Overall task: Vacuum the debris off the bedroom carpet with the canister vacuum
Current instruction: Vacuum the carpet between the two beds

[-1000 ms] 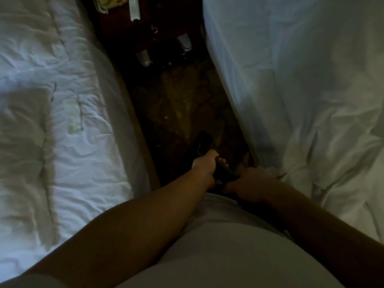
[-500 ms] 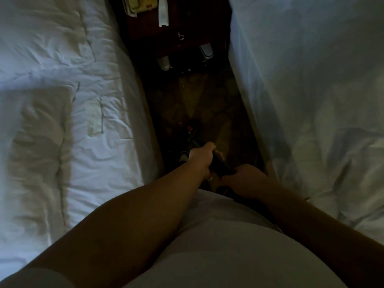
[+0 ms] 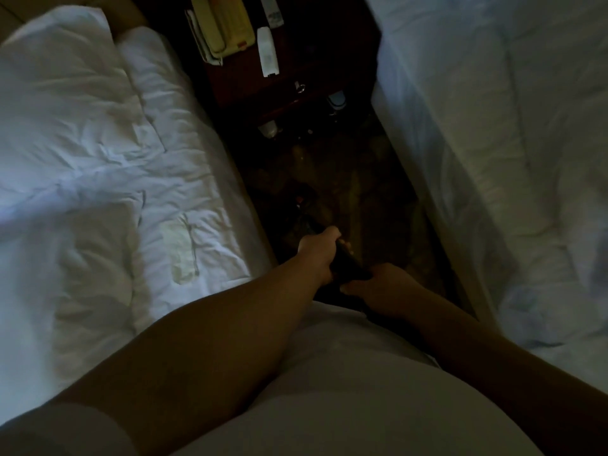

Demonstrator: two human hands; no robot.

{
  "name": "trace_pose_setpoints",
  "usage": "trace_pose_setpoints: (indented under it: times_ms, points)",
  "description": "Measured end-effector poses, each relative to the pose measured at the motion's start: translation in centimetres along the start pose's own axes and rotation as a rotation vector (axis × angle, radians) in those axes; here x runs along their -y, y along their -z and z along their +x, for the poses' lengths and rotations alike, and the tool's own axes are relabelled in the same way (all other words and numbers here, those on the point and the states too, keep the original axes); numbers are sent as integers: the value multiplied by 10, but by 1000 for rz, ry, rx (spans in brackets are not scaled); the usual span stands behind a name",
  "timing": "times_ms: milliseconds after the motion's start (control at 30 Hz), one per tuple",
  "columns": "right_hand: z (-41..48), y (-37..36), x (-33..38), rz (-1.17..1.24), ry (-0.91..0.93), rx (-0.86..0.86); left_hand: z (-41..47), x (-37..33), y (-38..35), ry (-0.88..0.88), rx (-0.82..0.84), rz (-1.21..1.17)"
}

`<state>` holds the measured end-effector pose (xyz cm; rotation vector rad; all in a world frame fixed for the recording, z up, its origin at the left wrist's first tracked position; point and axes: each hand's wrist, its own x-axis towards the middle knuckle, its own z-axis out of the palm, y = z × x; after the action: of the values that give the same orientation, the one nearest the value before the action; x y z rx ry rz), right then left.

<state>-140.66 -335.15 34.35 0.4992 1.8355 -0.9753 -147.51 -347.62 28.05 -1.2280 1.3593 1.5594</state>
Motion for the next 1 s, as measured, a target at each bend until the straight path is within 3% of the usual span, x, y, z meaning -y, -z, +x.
trace_pose_setpoints:
  times_ms: [300,533,1000]
  points:
    - [8,-5,15,-7,-48,39,8,-2,16,19,-28,-21]
    - [-15,1,-14,-89,83,116,-12,45,8,39,-89,-138]
    - [-116,-8,-219,-236,-29,200,-102,265,-63,46,-154,-308]
